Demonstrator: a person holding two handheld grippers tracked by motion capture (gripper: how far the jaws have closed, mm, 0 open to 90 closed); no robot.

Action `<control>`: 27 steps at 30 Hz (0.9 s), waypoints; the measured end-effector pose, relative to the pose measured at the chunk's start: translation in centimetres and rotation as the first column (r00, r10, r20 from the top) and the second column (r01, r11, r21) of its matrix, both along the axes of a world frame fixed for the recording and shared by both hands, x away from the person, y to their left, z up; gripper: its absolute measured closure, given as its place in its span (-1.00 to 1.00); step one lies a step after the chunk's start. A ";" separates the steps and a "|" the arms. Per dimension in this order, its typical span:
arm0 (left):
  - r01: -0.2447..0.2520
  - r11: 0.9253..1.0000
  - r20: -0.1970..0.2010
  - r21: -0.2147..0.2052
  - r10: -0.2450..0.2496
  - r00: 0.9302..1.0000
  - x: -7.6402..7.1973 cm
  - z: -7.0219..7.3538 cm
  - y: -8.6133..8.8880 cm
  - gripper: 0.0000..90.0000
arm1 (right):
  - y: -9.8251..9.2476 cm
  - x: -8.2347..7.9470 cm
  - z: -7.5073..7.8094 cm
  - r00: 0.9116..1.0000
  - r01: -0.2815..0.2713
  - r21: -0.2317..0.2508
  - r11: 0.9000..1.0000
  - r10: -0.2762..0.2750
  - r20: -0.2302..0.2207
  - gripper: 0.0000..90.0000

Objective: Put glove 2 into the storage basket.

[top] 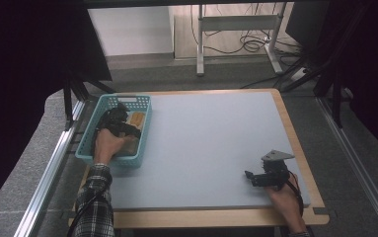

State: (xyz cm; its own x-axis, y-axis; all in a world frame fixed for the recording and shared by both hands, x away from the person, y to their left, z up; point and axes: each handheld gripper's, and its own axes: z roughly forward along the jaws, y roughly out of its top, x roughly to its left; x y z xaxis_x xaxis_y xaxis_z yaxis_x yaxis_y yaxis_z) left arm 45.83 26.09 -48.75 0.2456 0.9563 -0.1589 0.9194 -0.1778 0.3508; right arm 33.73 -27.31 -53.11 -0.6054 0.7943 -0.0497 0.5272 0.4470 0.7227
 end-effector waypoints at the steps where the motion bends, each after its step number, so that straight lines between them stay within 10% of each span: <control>1: 0.000 1.000 0.000 0.000 0.000 1.000 0.0 0.0 0.0 -0.87 | 0.0 0.0 0.0 1.000 0.000 0.000 1.000 0.000 0.000 -0.78; 7: -0.028 0.999 0.124 0.036 0.024 0.992 -1.2 3.0 1.2 -0.56 | 0.0 0.0 0.0 1.000 -0.001 -0.001 1.000 0.001 0.000 -0.78; 14: -0.104 0.980 0.114 0.167 0.085 0.990 -0.9 1.2 1.8 0.66 | 0.0 0.0 0.0 1.000 -0.001 0.000 1.000 0.001 0.000 -0.78; 19: -0.103 0.980 0.077 0.170 0.091 0.993 -0.3 0.1 1.5 0.85 | 0.0 0.0 0.0 1.000 -0.001 0.000 1.000 0.001 0.001 -0.78; 24: -0.049 0.996 0.057 0.073 0.045 0.997 0.4 -0.6 0.0 0.93 | 0.0 0.0 0.0 1.000 -0.001 0.000 1.000 0.001 0.001 -0.78; 27: -0.035 0.993 0.056 0.111 0.029 0.998 0.5 -0.7 -0.9 0.98 | 0.0 0.0 0.0 1.000 -0.001 0.000 1.000 0.001 0.000 -0.78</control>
